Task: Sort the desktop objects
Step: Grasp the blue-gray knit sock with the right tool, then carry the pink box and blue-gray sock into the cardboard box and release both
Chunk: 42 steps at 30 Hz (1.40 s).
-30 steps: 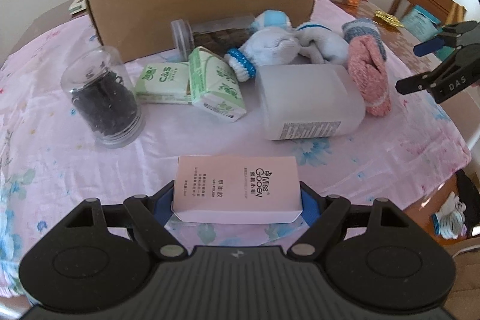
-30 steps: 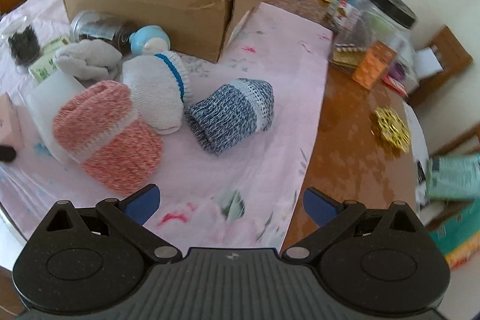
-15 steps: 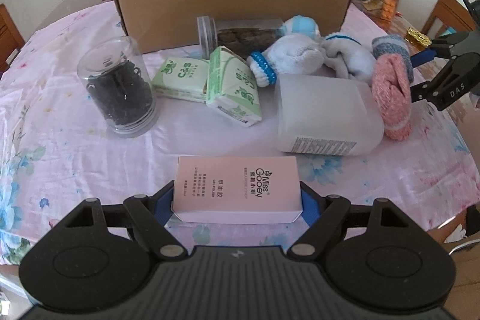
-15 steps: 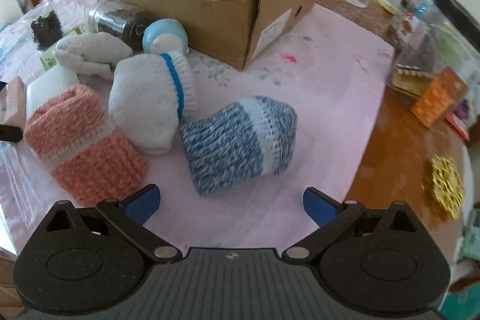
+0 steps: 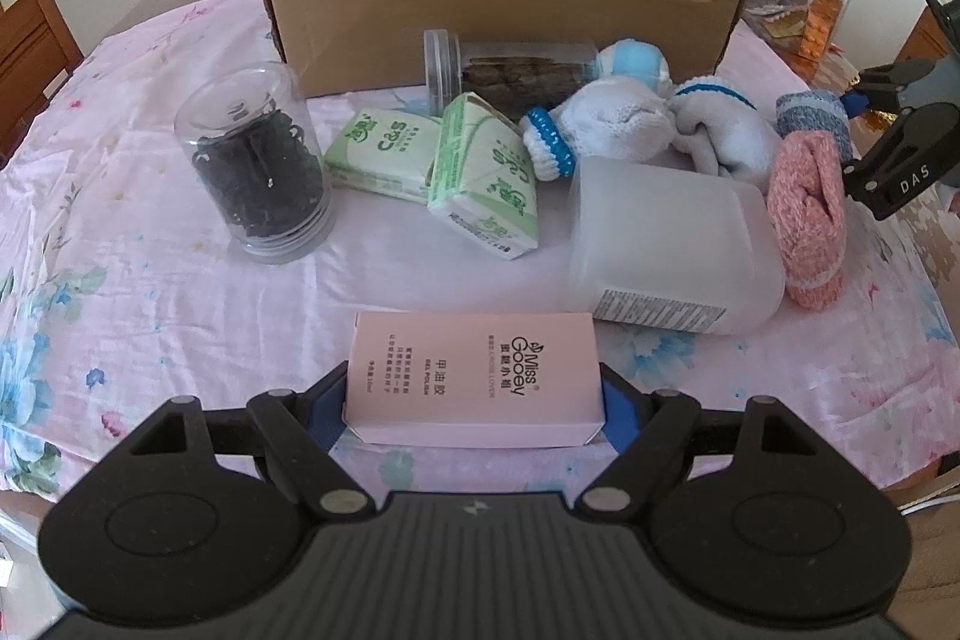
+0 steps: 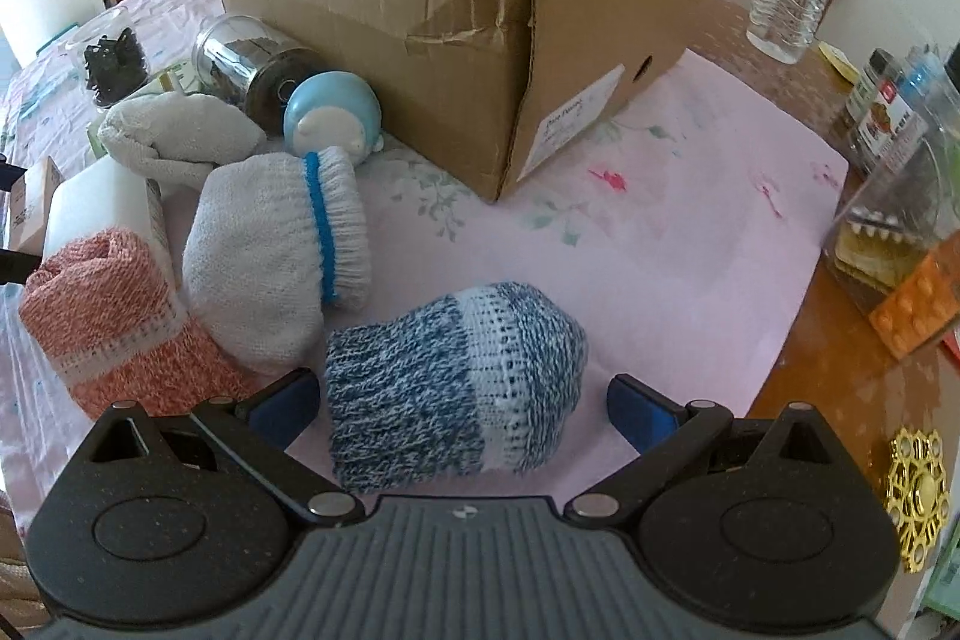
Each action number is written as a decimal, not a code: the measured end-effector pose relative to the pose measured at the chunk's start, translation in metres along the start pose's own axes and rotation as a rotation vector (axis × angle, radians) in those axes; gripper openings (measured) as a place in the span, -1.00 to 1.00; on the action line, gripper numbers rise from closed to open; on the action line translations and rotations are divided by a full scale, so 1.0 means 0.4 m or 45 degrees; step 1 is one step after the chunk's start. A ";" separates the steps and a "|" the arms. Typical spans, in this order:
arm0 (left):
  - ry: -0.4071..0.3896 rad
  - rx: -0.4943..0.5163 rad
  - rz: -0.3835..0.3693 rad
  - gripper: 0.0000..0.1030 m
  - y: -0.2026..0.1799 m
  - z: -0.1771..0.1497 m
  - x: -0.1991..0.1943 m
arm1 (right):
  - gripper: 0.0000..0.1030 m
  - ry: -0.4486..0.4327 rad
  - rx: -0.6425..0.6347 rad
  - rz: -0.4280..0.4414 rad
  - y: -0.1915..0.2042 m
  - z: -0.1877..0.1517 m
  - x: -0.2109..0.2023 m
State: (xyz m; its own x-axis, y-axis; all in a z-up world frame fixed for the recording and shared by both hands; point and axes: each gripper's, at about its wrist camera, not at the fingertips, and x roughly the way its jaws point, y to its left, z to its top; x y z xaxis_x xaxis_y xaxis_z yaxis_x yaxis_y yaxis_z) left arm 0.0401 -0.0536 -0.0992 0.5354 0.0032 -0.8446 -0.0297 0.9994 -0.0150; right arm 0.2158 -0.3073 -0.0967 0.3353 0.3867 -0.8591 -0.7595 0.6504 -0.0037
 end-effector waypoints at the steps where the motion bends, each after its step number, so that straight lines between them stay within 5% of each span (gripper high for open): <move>1: -0.004 -0.004 -0.003 0.56 0.001 0.000 -0.001 | 1.00 0.001 -0.005 0.002 -0.001 0.002 0.001; 13: -0.046 -0.022 -0.017 0.55 -0.010 0.019 -0.036 | 0.57 0.015 -0.051 0.010 0.008 0.014 -0.019; 27: -0.166 0.040 -0.071 0.55 0.011 0.120 -0.150 | 0.54 -0.002 -0.001 -0.038 0.015 0.036 -0.101; 42: -0.285 0.183 -0.142 0.55 0.043 0.330 -0.194 | 0.54 -0.170 0.019 -0.125 0.075 0.166 -0.247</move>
State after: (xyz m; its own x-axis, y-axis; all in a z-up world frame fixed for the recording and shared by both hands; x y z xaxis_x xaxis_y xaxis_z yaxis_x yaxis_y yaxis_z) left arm 0.1096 -0.0323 0.0367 0.7024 -0.1156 -0.7024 0.1511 0.9885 -0.0116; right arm 0.1969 -0.2824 0.0220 0.4795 0.4038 -0.7791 -0.7114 0.6987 -0.0757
